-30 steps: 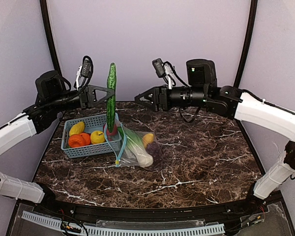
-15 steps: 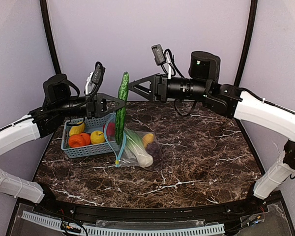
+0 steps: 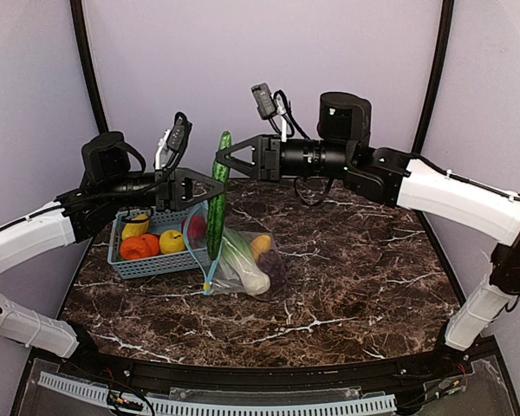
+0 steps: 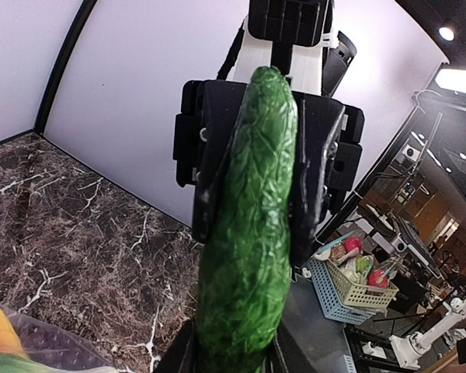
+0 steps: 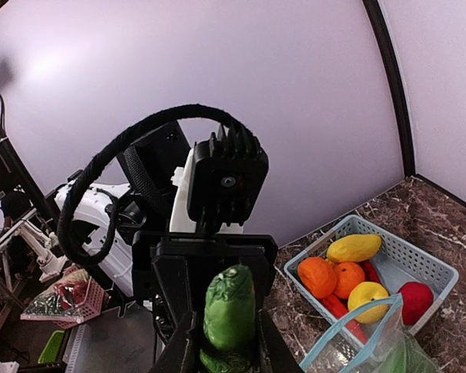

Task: Place the food in the zip-top bag and seal the zipper
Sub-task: Pass from the left arm to the right

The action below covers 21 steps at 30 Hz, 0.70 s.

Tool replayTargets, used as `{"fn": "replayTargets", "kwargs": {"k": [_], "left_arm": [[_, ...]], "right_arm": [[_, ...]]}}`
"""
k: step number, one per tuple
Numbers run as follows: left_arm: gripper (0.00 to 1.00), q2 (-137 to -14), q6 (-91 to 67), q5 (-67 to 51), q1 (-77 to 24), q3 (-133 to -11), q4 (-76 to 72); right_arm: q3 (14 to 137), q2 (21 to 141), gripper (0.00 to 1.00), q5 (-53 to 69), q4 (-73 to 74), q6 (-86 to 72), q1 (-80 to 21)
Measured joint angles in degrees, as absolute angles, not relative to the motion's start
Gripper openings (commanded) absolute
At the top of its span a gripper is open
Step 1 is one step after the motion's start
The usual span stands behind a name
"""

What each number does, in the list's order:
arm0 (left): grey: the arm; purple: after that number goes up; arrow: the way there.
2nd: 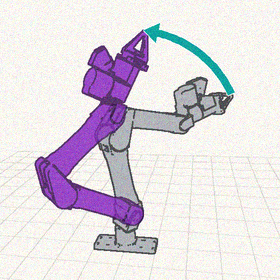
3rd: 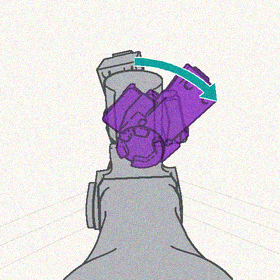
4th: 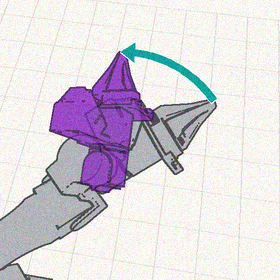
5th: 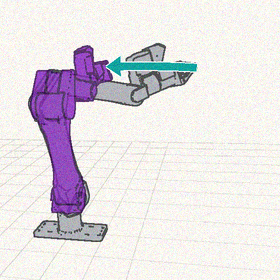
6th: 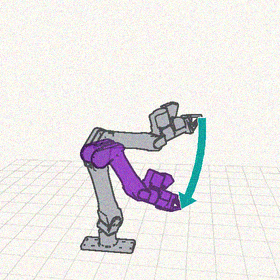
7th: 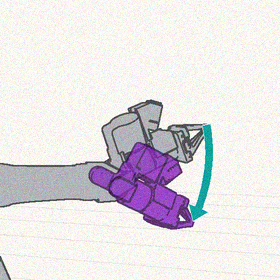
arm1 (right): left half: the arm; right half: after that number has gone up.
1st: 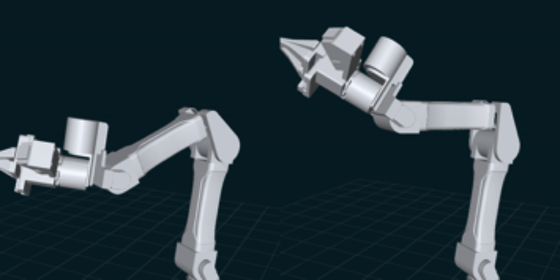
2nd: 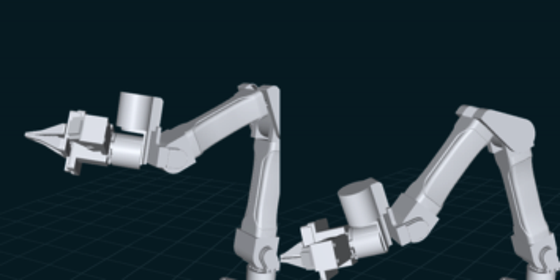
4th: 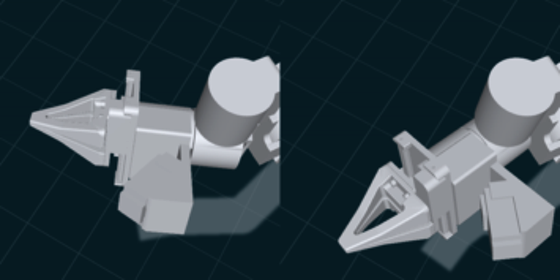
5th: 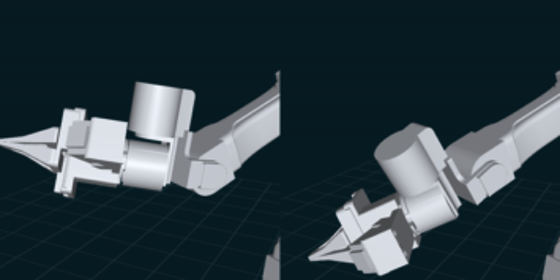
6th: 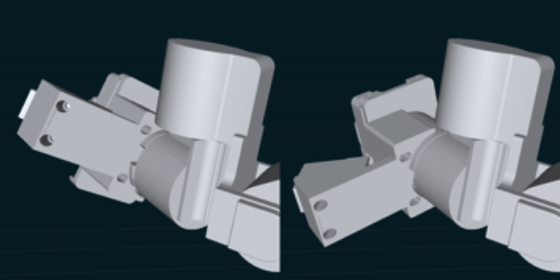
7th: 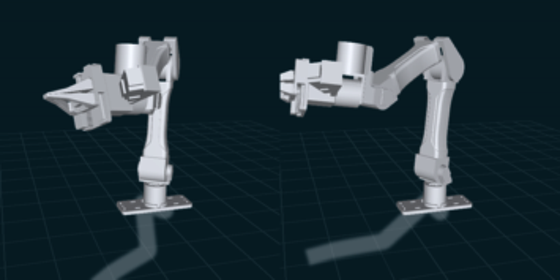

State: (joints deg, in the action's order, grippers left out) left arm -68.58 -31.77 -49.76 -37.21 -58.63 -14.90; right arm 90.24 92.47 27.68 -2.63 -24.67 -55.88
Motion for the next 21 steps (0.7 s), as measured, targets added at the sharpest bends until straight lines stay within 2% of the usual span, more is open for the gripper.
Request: {"fn": "replayTargets", "kwargs": {"k": [2, 4, 6, 10, 16, 21], "left_arm": [[0.3, -68.6, -31.7, -49.9, -37.2, -58.6, -15.1], [0.41, -68.6, -31.7, -50.0, -37.2, -58.6, -15.2], [0.63, -68.6, -31.3, -49.8, -37.2, -58.6, -15.2], [0.82, -67.9, -28.8, -45.4, -37.3, -58.8, -10.8], [0.87, -60.8, -25.4, -28.2, -36.3, -58.8, 2.9], [0.87, -55.6, -28.0, -20.7, -28.4, -55.8, 8.4]], "right_arm": [[90.5, 92.5, 0.09, 27.8, -2.5, -25.3, -55.9], [90.9, 92.7, 0.05, 28.2, -2.3, -25.9, -55.9], [91.2, 92.9, 0.04, 28.3, -2.2, -26.3, -55.9], [91.2, 92.9, 0.04, 27.5, -2.1, -26.6, -56.0], [88.9, 91.1, 0.04, 24.6, -2.1, -25.3, -56.0], [87.2, 87.8, 0.04, 22.9, -2.1, -24.2, -56.0]]}}
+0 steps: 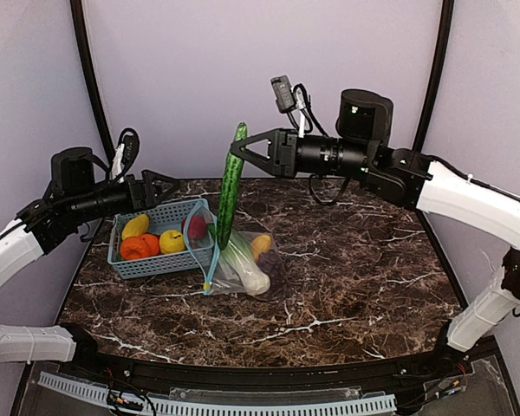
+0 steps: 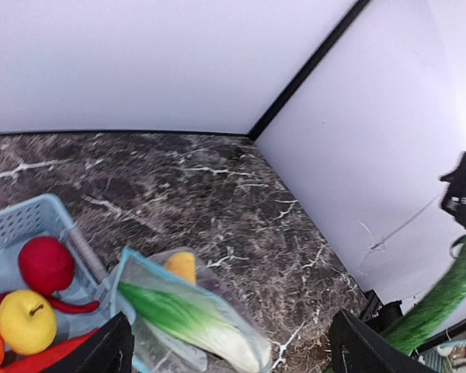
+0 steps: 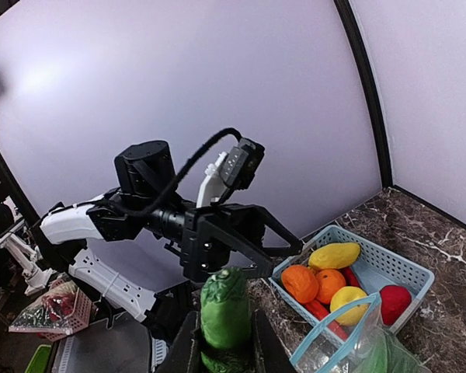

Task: Place the food in the zip-top bag and seal the zipper
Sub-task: Pass from the left arm to the right, then hold the zipper from the zipper food storage bag.

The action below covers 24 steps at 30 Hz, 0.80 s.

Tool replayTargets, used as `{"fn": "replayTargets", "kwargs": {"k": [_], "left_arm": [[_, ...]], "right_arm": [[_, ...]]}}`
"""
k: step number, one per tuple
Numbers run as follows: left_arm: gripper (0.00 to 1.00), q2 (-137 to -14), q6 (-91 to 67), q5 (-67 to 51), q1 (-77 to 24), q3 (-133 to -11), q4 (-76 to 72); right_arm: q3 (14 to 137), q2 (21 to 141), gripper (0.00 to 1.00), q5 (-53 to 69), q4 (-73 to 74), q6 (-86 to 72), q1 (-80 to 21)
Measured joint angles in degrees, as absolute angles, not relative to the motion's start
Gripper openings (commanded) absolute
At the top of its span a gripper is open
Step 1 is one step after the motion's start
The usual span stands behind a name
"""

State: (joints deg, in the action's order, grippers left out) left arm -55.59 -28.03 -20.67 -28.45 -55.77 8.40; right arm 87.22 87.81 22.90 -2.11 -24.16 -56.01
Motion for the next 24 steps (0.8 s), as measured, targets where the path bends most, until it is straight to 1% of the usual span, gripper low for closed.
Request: {"fn": "replayTargets", "kwargs": {"k": [4, 9, 11, 12, 17, 19, 21, 22, 23, 24], "left_arm": [[0.85, -55.9, -31.3, -20.3, -23.4, -49.7, 10.5], [0.85, -60.2, -34.5, -21.7, -23.1, -44.6, 10.8], [0.82, -61.3, -35.5, -22.4, -23.1, -43.3, 10.6], [0.79, -61.6, -35.9, -22.8, -23.1, -43.0, 10.4], [0.71, -63.1, -36.9, -24.1, -23.1, -42.8, 8.2], [0.66, -63.9, -37.1, -24.8, -23.1, -42.8, 7.5], [0.57, -64.9, -37.1, -25.8, -23.1, -42.8, 6.9], [0.55, -65.5, -37.0, -26.3, -23.1, -42.8, 6.8], [0.48, -66.2, -36.7, -26.8, -23.1, -42.8, 6.7], [0.45, -66.9, -36.6, -27.2, -23.1, -42.9, 6.7]], "right_arm": [[85.8, 85.2, 0.04, 21.8, -2.2, -23.7, -56.0], [84.8, 84.3, 0.04, 21.2, -2.2, -23.2, -56.0], [84.5, 84.3, 0.04, 21.0, -2.1, -23.0, -56.0], [84.4, 84.3, 0.04, 20.9, -2.1, -23.0, -56.0], [84.3, 84.3, 0.04, 20.9, -2.1, -22.9, -56.0], [84.3, 84.3, 0.04, 20.9, -2.1, -22.9, -56.0], [84.3, 84.3, 0.04, 20.9, -2.1, -22.9, -56.0], [84.3, 84.3, 0.04, 20.9, -2.1, -22.9, -56.0], [84.3, 84.3, 0.05, 20.9, -2.1, -22.9, -56.0], [84.3, 84.3, 0.05, 20.9, -2.1, -22.9, -56.0]]}}
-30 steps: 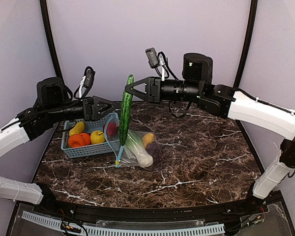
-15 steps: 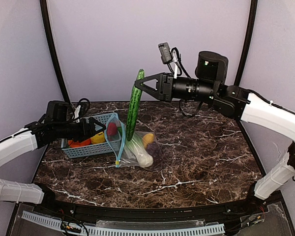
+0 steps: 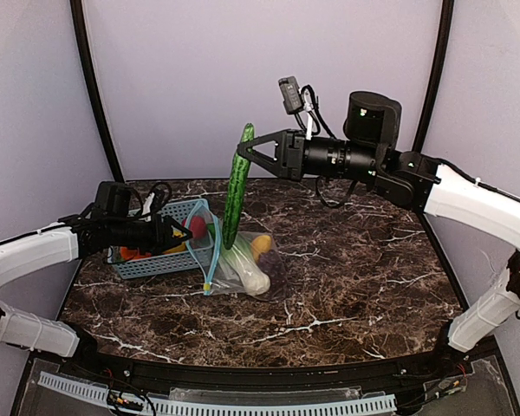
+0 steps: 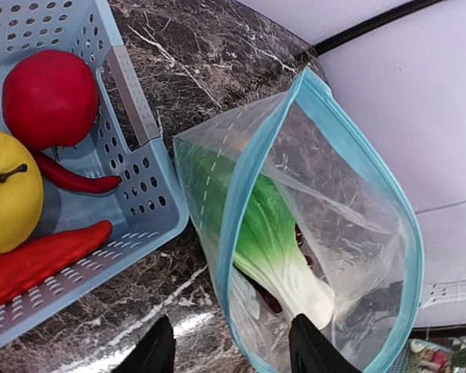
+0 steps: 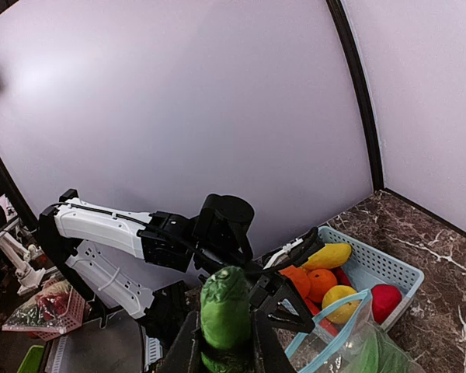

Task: Place the food in the zip-top bag and seal the zipper
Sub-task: Hold the zipper from the zipper food storage bag.

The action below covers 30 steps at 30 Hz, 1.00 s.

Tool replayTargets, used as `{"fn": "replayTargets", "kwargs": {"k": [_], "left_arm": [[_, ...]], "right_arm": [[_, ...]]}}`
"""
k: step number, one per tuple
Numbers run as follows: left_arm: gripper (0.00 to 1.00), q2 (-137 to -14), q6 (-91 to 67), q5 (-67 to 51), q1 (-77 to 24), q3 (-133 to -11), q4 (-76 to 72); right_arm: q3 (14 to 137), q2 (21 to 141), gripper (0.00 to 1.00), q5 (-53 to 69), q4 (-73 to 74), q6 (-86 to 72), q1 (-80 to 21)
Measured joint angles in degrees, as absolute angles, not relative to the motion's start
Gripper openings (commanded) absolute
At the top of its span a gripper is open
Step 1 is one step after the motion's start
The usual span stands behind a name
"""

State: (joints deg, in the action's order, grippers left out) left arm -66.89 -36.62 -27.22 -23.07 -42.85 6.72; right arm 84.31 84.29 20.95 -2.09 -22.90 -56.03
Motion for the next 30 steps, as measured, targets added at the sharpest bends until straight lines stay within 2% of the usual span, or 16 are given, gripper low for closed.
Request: {"fn": "replayTargets", "kwargs": {"k": [2, 3, 7, 21, 30], "left_arm": [[0.33, -68.1, -36.2, -28.1, -23.1, -43.0, 6.7], [0.23, -68.4, -36.5, -28.4, -23.1, -43.0, 6.6], [0.03, -68.8, -36.5, -30.2, -23.1, -43.0, 5.0], [0.01, -69.0, -35.2, -33.4, -28.8, -47.5, -0.4], [0.01, -69.0, -34.7, -33.3, -30.2, -48.5, -0.9]], "right_arm": [[84.3, 84.3, 0.05, 20.9, -2.1, -22.8, -56.1], [84.3, 84.3, 0.05, 21.0, -2.1, -22.7, -56.1], [84.3, 84.3, 0.05, 21.0, -2.1, -22.7, -56.1], [85.9, 86.5, 0.05, 20.4, -0.8, -22.8, -56.8], [90.4, 90.6, 0.04, 13.5, 4.6, -22.5, -57.0]]}}
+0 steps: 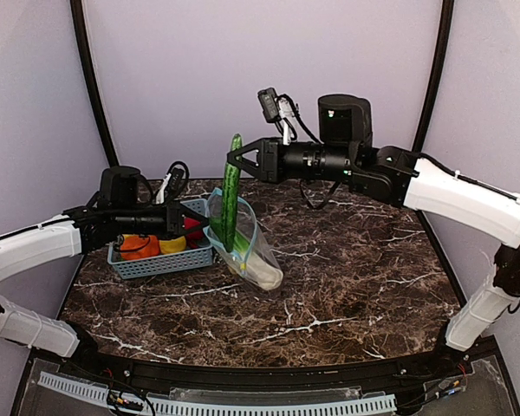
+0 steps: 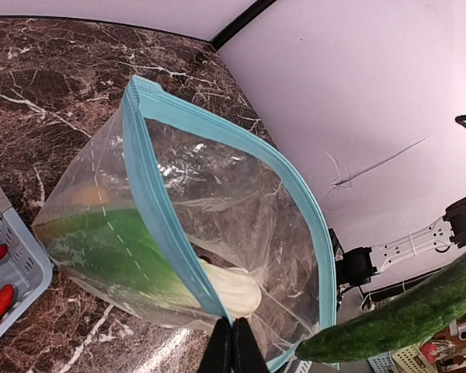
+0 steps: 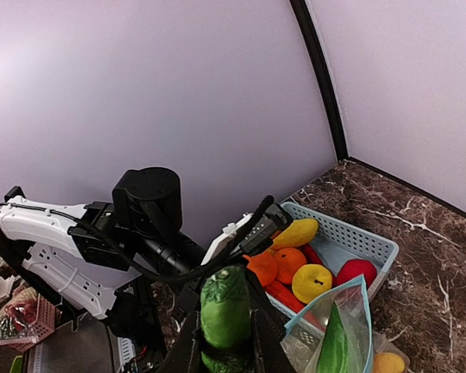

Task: Place the food in the zip-top bag and seal the zipper
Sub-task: Hold the zipper from the zipper food storage bag, then place the fake vegetable in the zipper food storage bag.

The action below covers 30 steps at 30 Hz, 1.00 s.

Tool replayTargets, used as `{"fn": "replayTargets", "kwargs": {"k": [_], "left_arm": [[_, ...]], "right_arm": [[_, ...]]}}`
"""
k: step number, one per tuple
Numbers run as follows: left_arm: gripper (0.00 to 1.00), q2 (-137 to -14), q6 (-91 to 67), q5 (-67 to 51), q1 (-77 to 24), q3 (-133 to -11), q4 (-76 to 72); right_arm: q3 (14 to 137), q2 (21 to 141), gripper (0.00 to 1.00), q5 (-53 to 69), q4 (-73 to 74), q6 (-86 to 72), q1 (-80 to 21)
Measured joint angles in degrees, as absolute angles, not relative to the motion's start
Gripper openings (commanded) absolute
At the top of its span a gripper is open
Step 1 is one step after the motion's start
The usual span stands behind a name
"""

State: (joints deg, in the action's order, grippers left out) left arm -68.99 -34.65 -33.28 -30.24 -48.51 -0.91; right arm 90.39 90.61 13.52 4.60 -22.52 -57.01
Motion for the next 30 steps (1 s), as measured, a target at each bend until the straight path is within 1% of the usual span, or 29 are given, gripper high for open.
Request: {"fn": "replayTargets", "kwargs": {"k": [10, 23, 30], "left_arm": [[0.01, -69.0, -33.7, -33.1, -30.4, -48.5, -1.2], [0.01, -69.7, -33.6, -33.1, -30.5, -48.5, -1.7], [0.01, -69.7, -33.5, -33.1, -30.5, -48.5, -1.7]], "right_arm": [[92.7, 91.5, 0.02, 8.7, 9.8, -21.9, -57.0], [92.7, 90.3, 0.03, 8.4, 7.6, -21.9, -57.0], [94.0, 90.9, 0.04, 5.5, 8.9, -21.7, -57.0]]}}
